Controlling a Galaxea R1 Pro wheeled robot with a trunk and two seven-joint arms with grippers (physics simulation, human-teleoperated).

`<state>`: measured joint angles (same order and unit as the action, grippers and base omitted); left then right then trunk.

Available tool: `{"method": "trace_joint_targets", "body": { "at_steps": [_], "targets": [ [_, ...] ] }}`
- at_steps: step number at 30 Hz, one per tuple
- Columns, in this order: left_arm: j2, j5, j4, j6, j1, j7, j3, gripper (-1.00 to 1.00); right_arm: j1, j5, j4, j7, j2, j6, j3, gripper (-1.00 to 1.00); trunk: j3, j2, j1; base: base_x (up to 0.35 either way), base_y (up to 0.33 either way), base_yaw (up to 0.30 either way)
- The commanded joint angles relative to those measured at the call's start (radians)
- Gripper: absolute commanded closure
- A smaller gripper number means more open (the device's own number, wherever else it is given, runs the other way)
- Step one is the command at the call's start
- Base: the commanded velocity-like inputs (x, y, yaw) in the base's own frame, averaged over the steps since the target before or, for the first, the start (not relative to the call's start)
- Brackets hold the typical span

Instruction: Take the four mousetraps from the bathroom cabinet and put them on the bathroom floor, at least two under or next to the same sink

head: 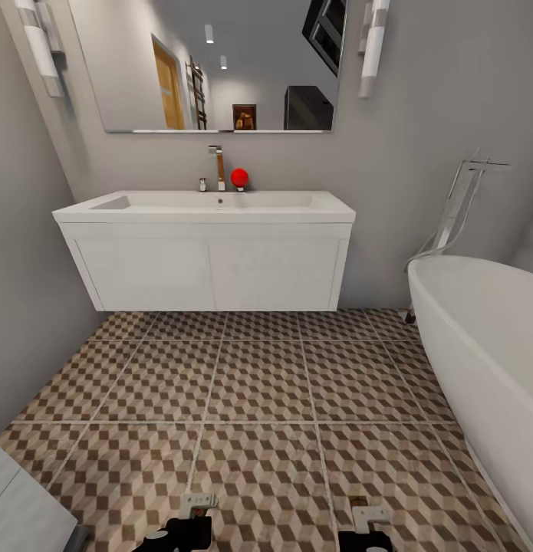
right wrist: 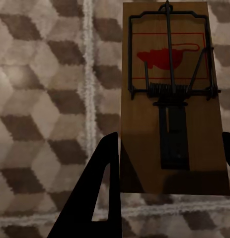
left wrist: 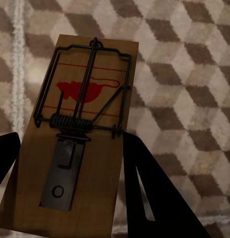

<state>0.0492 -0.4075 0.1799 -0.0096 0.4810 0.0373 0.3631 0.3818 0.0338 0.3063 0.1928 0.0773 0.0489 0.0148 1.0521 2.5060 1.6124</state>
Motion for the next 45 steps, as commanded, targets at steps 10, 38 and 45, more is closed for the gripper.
{"method": "trace_joint_targets", "body": {
  "at_steps": [10,38,45],
  "targets": [
    [0.0,-0.006,-0.001,0.0,0.001,-0.025,0.008,1.0,0.0,0.003,0.001,0.004,0.0,0.005,0.002,1.0,0.024,0.002,0.002,0.0,0.0,0.0],
    [-0.001,-0.008,0.0,-0.01,0.001,-0.046,0.007,1.0,-0.003,0.006,0.018,0.01,0.0,0.006,0.006,1.0,0.074,0.005,0.008,0.0,0.0,0.0],
    [-0.001,-0.009,0.0,-0.01,0.001,-0.046,0.007,1.0,-0.003,0.006,0.019,0.026,0.0,0.006,0.005,1.0,0.077,0.005,0.008,0.0,0.0,0.018]
  ]
}}
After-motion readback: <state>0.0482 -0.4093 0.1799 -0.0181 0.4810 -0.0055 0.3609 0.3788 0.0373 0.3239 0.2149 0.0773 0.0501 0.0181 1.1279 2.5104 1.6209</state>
